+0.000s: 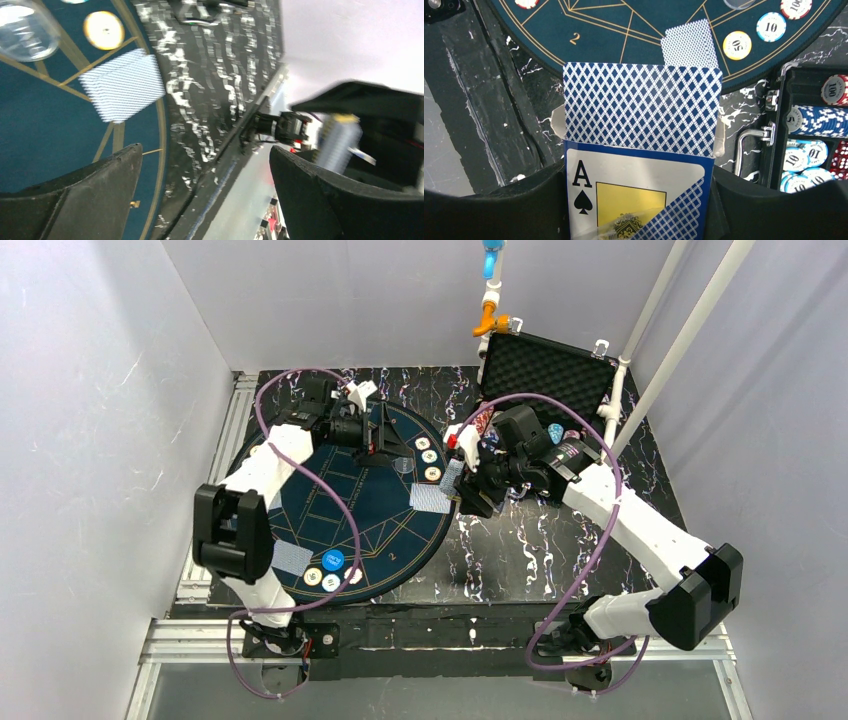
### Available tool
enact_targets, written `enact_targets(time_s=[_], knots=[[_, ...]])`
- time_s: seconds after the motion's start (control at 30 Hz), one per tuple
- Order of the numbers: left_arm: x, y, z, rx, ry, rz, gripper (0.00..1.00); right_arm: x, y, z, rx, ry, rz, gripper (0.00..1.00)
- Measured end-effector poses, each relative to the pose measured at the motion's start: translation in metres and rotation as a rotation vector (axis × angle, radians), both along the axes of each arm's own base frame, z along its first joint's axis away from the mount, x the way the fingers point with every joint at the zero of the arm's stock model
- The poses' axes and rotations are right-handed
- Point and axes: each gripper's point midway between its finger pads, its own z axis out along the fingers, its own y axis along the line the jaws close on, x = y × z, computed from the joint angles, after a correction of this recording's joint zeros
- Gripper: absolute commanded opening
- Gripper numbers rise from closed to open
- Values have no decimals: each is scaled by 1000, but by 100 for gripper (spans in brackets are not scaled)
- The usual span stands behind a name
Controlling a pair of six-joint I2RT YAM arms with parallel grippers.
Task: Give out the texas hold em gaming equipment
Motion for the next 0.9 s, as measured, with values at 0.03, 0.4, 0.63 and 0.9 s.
enact_targets(time_s=[0.03, 0.4, 0.63, 0.9], knots=[[-4, -3, 13, -31, -18, -12, 98, 1, 1, 1, 6, -3, 0, 1], [-73, -69, 82, -244, -57, -269, 83, 4, 13, 4, 52, 5, 6, 1], [-85, -83, 78, -229, -47, -300, 60, 5, 15, 5, 61, 13, -1, 1], [-82, -82, 70, -199, -14, -305, 42, 6, 14, 4, 52, 19, -10, 1]])
